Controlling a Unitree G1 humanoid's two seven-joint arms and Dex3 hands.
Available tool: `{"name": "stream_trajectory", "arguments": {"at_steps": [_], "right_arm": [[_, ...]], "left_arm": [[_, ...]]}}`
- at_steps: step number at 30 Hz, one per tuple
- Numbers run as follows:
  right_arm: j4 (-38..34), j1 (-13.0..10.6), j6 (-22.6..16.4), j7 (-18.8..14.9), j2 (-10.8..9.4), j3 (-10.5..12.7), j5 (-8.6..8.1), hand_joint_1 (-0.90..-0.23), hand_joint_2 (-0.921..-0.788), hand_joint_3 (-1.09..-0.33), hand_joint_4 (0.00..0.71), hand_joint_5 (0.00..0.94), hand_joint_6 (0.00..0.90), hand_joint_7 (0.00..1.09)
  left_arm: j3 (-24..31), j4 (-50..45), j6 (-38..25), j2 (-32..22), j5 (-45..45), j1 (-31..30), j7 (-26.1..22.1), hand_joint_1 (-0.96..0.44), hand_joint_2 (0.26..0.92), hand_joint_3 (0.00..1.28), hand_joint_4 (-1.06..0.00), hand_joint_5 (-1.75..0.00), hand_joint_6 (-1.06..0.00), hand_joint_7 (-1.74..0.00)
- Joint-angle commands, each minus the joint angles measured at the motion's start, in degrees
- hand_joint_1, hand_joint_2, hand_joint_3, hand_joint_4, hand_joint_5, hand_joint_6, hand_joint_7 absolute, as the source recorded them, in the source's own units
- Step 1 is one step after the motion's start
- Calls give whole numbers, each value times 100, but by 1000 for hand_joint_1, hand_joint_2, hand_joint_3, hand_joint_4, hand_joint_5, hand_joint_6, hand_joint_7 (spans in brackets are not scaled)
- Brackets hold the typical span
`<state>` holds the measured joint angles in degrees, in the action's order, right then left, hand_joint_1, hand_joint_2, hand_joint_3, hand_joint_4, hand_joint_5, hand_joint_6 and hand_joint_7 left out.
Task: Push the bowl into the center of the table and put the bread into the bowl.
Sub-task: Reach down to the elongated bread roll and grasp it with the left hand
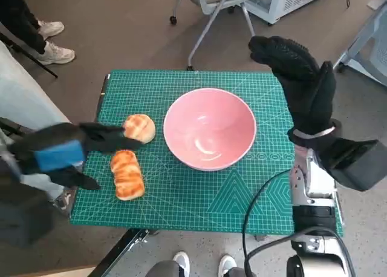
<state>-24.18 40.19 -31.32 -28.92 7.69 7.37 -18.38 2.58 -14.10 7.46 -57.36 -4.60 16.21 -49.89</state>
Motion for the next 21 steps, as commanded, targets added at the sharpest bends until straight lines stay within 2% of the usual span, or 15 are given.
{"name": "stream_trajectory", "arguments": {"at_steps": [1, 11, 21], "right_arm": [[-85, -21, 68, -63, -27, 24, -87, -676, -921, -742, 167, 3, -1, 598], [-39, -65, 74, -124, -2, 14, -132, -672, -921, -747, 167, 2, -1, 598], [-12, -99, 73, -152, 14, 8, -149, -664, -921, -765, 166, 1, -1, 578]], "left_arm": [[-284, 356, 390, 140, -320, 66, 134, -47, 741, 0, -357, -10, -482, -46], [-844, 1448, 1673, 467, -1249, 251, 795, -137, 736, 2, -403, -12, -510, -27], [-1133, 2101, 2476, 621, -1896, 466, 1325, -188, 740, 2, -419, -7, -526, -17]]}}
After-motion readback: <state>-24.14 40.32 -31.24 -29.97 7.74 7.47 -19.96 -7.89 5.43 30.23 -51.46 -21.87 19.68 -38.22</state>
